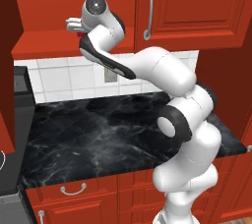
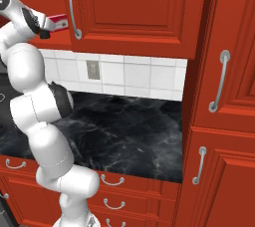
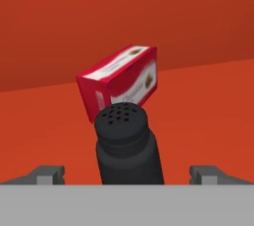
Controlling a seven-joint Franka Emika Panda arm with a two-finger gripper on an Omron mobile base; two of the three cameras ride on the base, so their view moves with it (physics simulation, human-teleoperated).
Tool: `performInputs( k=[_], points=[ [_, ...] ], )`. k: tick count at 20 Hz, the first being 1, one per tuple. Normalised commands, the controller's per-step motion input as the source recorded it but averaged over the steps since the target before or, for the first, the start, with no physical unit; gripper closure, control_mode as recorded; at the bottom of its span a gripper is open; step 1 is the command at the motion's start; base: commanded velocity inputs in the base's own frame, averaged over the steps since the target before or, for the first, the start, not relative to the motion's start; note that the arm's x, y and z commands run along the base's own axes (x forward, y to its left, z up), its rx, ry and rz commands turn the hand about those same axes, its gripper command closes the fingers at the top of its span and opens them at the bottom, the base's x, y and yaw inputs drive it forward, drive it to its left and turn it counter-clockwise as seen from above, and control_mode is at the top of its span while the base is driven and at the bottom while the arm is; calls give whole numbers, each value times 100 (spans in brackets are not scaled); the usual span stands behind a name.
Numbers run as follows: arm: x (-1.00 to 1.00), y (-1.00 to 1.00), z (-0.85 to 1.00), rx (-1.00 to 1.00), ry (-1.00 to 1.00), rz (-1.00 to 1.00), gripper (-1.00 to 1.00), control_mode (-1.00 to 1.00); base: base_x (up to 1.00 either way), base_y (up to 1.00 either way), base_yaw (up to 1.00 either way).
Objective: The dining table condiment station is running low on shaker. Refill the condiment station by opening the cabinet and taking the shaker from the cabinet and placing it on the dining table.
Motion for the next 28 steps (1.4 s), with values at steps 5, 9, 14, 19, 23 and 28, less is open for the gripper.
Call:
performInputs(
  k=[5,9,14,19,23,28],
  points=[
    [12,0,-1,0,0,0,-100,-100,0,0,0],
    [10,0,-1,0,0,0,-100,-100,0,0,0],
    [8,0,-1,0,0,0,-100,-100,0,0,0],
    [8,0,-4,0,0,0,100,-100,0,0,0],
    [3,0,-3,0,0,0,100,-100,0,0,0],
    [0,0,-1,0,0,0,100,-100,0,0,0]
  ],
)
